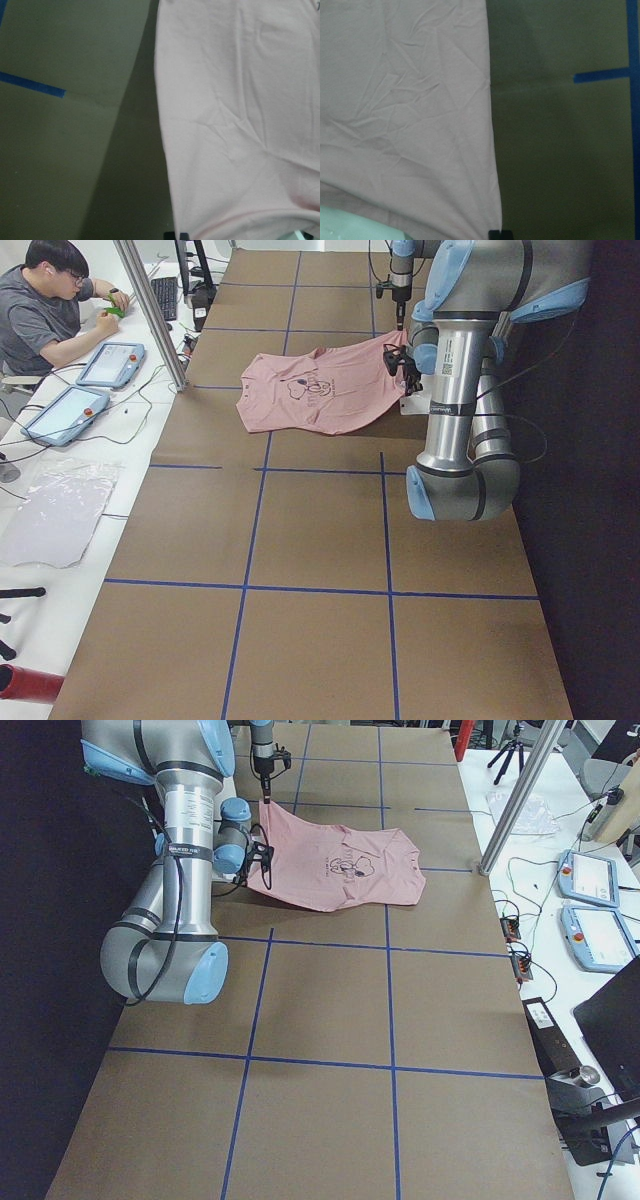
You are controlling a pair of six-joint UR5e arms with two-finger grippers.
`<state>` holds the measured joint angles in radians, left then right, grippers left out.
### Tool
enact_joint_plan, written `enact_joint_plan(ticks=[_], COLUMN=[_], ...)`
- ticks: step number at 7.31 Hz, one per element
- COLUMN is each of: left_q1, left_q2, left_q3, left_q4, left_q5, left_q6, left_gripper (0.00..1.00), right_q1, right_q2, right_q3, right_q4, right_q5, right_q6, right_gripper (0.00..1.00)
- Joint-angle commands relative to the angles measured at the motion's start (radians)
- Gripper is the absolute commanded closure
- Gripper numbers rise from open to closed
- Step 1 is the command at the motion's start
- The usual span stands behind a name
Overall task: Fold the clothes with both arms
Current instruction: 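Lift the hem and fold it up toward the collar with both grippers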
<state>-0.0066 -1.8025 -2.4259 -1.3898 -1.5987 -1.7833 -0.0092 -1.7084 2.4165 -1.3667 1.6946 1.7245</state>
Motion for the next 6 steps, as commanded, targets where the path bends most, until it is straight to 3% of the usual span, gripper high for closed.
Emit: enact_joint_plan(ticks=[1, 3, 5, 6], left_q1=[0.028, -0.005, -0.187, -0.273], left_q2=[0.003, -0.006, -0.018, -0.044], left_q3=[-0.070, -0.053, -0.026, 0.038], left_q4=[0.063, 0.063, 0.058, 0.055], left_q5=[-0.012, -0.012, -0.013, -0.012], left_q6=[0.031, 0.106, 0.277, 0.336], left_gripper=[1.00, 1.00, 1.00, 1.00], right_q1=[-0.028, 0.129, 0.327, 0.404], right_q2=[-0.014, 0.012, 0.122, 0.192], right_q3=[0.052, 0.038, -0.044, -0.109], right_q4=[0.000, 0.001, 0.003, 0.006], right_q5=[-0.003, 0.005, 0.013, 0.011], right_q6=[0.030, -0.020, -0.263, -0.322], right_gripper=[1.00, 1.00, 1.00, 1.00])
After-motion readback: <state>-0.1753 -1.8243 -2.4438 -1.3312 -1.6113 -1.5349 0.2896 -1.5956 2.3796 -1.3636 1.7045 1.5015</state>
